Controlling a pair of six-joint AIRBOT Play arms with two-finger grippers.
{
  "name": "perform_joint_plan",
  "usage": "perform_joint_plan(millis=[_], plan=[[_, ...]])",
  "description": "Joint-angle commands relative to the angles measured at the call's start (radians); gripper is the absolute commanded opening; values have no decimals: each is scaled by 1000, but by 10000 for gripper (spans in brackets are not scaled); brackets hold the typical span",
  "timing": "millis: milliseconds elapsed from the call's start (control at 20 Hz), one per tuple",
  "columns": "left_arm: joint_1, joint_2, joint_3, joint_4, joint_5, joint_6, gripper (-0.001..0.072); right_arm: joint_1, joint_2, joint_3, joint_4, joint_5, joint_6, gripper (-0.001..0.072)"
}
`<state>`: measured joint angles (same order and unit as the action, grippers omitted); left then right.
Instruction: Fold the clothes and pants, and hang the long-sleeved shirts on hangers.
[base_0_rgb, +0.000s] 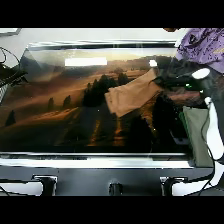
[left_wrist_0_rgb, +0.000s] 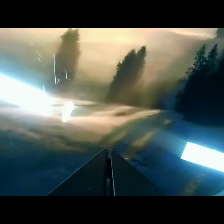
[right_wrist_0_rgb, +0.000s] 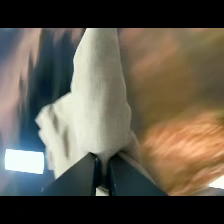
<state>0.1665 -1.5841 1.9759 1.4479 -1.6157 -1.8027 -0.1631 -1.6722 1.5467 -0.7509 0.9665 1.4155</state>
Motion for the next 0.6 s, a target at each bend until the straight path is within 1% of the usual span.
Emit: perform_joint_plan(millis=[0,300,550], plan=[[0,-3,0,0,0,0,18,-119,1,80,-52,2,92,27],[0,-3,0,-2,-1,-4,18,-312,3,174,-111,79,209,27],[0,-3,0,-8,-11,-3,18,-393,21,262,-233,192,352,27]])
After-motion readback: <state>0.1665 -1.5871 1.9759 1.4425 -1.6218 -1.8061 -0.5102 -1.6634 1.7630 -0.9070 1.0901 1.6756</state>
